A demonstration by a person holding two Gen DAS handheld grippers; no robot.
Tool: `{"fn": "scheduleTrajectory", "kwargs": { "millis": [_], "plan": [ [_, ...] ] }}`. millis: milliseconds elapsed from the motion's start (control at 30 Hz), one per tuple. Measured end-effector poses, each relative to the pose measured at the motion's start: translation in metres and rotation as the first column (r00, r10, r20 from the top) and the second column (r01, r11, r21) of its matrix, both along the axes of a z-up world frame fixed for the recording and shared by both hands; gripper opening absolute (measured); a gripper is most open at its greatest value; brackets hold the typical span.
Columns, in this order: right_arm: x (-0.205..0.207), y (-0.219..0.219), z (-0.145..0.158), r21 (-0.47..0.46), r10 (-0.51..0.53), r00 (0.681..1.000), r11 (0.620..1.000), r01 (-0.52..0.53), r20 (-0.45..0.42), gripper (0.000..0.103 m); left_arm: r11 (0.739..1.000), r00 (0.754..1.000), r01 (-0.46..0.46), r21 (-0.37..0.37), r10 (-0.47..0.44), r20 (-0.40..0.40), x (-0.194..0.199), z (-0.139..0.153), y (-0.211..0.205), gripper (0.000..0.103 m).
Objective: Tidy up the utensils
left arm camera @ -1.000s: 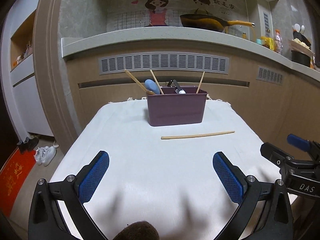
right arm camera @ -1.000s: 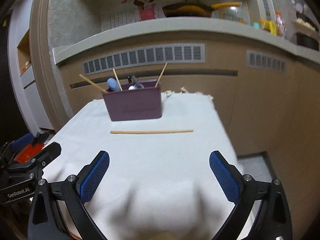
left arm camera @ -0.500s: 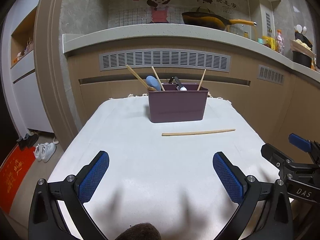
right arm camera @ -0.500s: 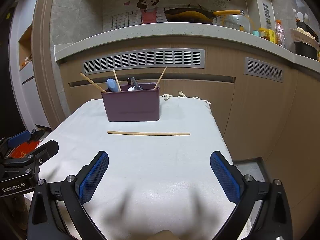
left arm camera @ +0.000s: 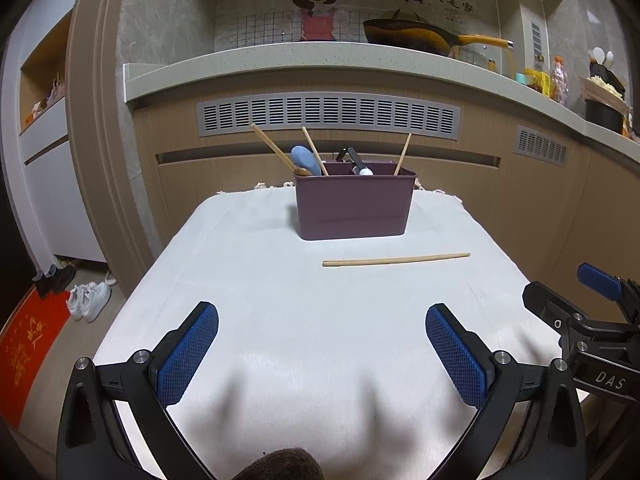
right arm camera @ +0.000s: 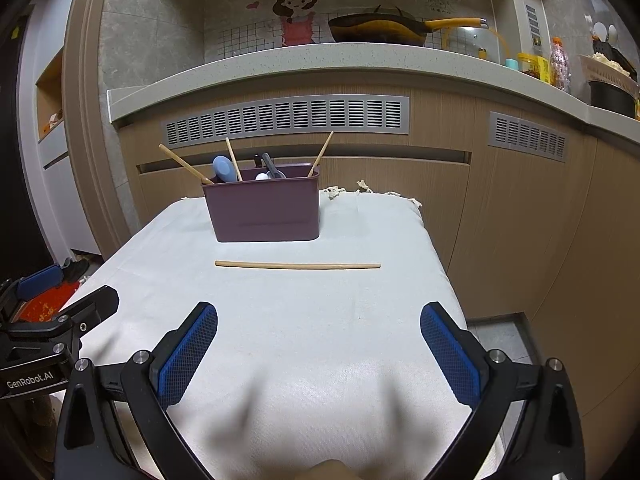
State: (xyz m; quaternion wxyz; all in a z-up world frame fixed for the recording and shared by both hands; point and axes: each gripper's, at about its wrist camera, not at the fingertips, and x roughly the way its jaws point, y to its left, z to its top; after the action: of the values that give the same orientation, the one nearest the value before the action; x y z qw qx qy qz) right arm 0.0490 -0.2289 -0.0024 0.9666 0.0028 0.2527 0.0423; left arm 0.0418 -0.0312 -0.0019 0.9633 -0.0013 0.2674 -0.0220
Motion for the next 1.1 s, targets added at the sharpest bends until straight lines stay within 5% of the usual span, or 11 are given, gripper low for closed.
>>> {"fn": "scheduleTrajectory", "kwargs": {
  "millis": [1100],
  "plan": [
    [-0.0016, 0.0021, 0.0002, 0.0, 0.003, 1.0, 1.0, -0.003, -0.003, 0.101, 1.0, 1.0, 0.003, 0.002, -0.003, -0.003, -0.0004, -0.003, 0.0001, 0.103]
  ]
}}
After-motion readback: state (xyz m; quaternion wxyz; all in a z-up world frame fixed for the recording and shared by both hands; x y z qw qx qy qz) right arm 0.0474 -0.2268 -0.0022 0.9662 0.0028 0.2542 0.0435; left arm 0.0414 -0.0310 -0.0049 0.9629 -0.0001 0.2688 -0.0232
